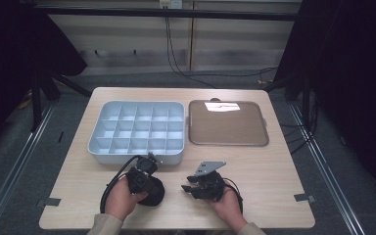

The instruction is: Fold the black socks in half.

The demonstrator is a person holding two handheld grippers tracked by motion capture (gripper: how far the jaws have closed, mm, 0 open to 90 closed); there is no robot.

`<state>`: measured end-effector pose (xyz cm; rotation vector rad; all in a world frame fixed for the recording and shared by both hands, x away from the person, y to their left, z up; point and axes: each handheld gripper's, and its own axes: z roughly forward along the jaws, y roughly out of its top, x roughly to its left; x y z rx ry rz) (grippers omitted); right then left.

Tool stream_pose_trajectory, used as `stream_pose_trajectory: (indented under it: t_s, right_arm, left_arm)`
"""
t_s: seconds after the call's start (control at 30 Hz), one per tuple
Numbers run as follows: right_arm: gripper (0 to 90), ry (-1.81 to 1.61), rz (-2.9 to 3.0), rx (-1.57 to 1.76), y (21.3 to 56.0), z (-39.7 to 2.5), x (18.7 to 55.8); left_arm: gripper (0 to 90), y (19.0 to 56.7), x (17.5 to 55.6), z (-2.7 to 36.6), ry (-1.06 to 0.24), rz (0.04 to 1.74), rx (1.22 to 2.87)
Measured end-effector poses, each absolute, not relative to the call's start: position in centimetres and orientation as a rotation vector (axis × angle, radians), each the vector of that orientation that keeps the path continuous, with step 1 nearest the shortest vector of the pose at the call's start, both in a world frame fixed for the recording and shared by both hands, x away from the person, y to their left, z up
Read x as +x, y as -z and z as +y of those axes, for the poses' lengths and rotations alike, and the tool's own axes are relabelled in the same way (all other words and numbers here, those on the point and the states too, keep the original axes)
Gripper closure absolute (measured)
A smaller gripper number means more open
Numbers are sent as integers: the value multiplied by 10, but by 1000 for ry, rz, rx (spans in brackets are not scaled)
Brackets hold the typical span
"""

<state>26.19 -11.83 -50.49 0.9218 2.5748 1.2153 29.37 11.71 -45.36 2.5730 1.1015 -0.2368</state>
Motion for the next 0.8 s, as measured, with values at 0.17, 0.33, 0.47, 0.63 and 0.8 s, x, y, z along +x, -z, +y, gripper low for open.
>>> stream_pose_trajectory:
  t_s: [0.17,0.33,0.47,0.63,0.8]
  right_arm:
    - [557,-1208,2567,932,505,-119,263]
    - [522,-1205,2558,941,506,-120,263]
    - [505,-1205,2546,941,507,-120,263]
    - [464,-1202,2537,921,508,-121,263]
    - [425,-1192,2530,891,509,-119,260]
  left_arm:
    - [862,453,295,125,237,1114,2572]
    - [861,453,295,132,223,1139,2571]
    - [860,452,296,137,214,1155,2571]
    - [854,452,298,146,205,1169,2571]
    - [843,451,298,155,193,1202,2567]
